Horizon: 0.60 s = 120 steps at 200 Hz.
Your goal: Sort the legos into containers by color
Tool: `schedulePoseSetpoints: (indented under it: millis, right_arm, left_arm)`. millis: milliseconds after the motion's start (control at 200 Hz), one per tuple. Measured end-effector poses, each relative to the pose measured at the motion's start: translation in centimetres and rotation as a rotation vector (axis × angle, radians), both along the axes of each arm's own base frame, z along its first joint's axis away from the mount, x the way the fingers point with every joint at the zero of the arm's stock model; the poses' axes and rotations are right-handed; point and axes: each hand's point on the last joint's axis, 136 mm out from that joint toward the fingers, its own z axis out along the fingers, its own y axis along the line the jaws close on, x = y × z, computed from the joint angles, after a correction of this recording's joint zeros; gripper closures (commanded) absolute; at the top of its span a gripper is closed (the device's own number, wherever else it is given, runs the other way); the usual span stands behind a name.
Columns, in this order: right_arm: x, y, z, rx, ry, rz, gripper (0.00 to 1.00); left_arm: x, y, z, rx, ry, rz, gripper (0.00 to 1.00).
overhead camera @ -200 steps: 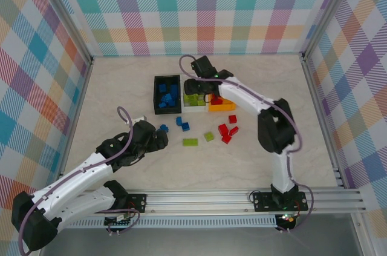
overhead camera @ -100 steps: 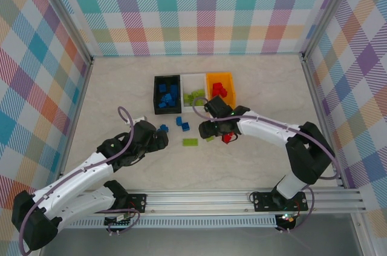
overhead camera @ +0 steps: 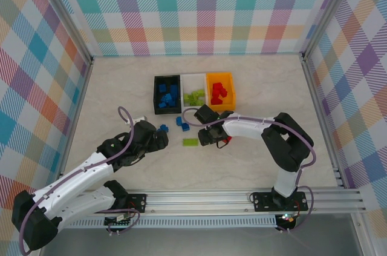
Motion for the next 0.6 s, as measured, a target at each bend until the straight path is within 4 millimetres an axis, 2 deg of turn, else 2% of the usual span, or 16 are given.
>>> schedulePoseSetpoints:
  millis: [190,360,455,520,600]
  right_arm:
    - [0.2,-0.2,-0.1,-0.026,-0.017,-0.004,0.65]
    - [0.5,0.0,0.6,-0.008,-0.038,-0.005,0.68]
    - [1.1,0.4,2.9,0.027,-0.087,-0.003,0.68]
    - [1.9,1.1,5.5,0.067,-0.139,0.008,0.68]
    - [4.1,2.9,9.5,0.137,-0.216,0.011,0.68]
  left_arm:
    - [0.0,0.0,0.0,0.001,0.001,0.000,0.00]
    - [0.0,0.0,-0.1,0.002,0.003,-0.001,0.00]
    - [0.0,0.0,-0.2,0.004,0.004,-0.001,0.00]
    - [0.1,-0.1,-0.2,0.001,0.001,-0.001,0.00]
    - [0.2,-0.2,-0.1,-0.004,-0.004,-0.001,0.00]
